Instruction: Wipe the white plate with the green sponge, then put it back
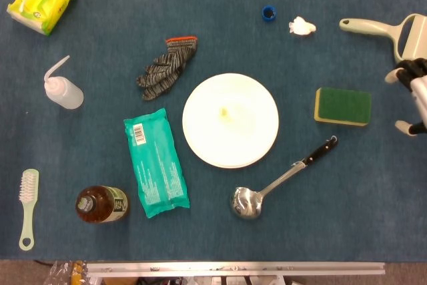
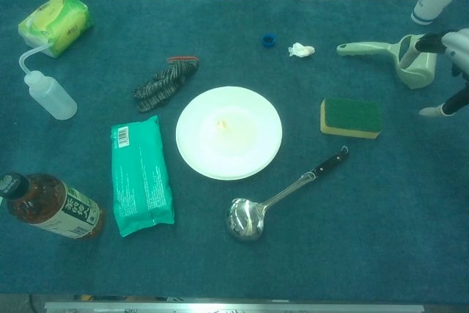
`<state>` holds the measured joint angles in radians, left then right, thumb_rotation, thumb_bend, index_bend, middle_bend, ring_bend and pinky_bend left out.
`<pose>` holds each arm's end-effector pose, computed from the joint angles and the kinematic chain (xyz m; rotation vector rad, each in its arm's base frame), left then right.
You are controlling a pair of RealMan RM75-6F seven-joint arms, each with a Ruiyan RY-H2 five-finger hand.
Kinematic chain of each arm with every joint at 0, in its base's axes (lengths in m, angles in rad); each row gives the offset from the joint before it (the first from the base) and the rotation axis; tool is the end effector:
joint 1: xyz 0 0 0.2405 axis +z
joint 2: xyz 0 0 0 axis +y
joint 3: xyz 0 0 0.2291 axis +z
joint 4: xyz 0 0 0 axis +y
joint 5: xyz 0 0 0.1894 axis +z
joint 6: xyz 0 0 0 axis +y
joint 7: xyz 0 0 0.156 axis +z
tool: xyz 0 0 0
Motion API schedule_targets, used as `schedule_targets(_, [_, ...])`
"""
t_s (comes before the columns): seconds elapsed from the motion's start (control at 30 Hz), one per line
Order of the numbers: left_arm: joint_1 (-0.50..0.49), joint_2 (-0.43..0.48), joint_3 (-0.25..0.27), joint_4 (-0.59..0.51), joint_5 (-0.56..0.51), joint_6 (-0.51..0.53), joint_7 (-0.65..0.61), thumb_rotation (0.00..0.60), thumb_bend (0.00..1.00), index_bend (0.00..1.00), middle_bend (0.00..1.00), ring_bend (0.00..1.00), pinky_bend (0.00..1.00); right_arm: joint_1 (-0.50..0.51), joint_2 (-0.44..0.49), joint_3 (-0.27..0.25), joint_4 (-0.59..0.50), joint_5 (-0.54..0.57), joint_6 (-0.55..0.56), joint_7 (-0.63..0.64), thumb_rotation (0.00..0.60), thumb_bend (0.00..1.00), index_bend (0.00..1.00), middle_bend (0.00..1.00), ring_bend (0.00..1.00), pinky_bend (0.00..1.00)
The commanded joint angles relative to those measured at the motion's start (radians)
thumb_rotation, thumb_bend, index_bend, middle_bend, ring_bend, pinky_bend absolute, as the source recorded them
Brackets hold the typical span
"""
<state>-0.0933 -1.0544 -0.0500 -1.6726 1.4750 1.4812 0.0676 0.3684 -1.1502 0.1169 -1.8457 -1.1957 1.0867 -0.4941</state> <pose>-0.2742 0.1910 0.1804 -1.3948 -0.8557 -0.8477 -0.2138 -0.2525 0.0975 1.7230 -0.9202 0.6492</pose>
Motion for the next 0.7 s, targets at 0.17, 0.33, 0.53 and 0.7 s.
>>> schedule_targets(0.17, [0.000, -0.007, 0.002, 0.015, 0.002, -0.002, -0.016, 0.600, 0.47, 0.12, 0.16, 0.09, 0.13, 0.041, -0.067, -0.013, 0.053, 0.115, -0.023, -0.091, 0.589, 0.00, 0.28, 0.24, 0.20, 0.48])
schedule_targets(0.33, [-0.001, -0.010, 0.005, 0.025, 0.009, -0.004, -0.025, 0.600, 0.47, 0.12, 0.16, 0.09, 0.13, 0.065, -0.119, -0.024, 0.090, 0.190, -0.017, -0.166, 0.545, 0.00, 0.28, 0.24, 0.18, 0.48])
schedule_targets(0.53, [-0.004, -0.013, 0.006, 0.039, 0.015, -0.007, -0.038, 0.600, 0.47, 0.12, 0.16, 0.09, 0.13, 0.102, -0.171, -0.027, 0.112, 0.269, -0.023, -0.225, 0.534, 0.00, 0.28, 0.24, 0.18, 0.48])
schedule_targets(0.7, [-0.006, -0.017, 0.007, 0.052, 0.016, -0.012, -0.052, 0.600, 0.47, 0.12, 0.16, 0.09, 0.13, 0.132, -0.216, -0.022, 0.135, 0.331, -0.023, -0.251, 0.535, 0.00, 0.28, 0.24, 0.18, 0.48])
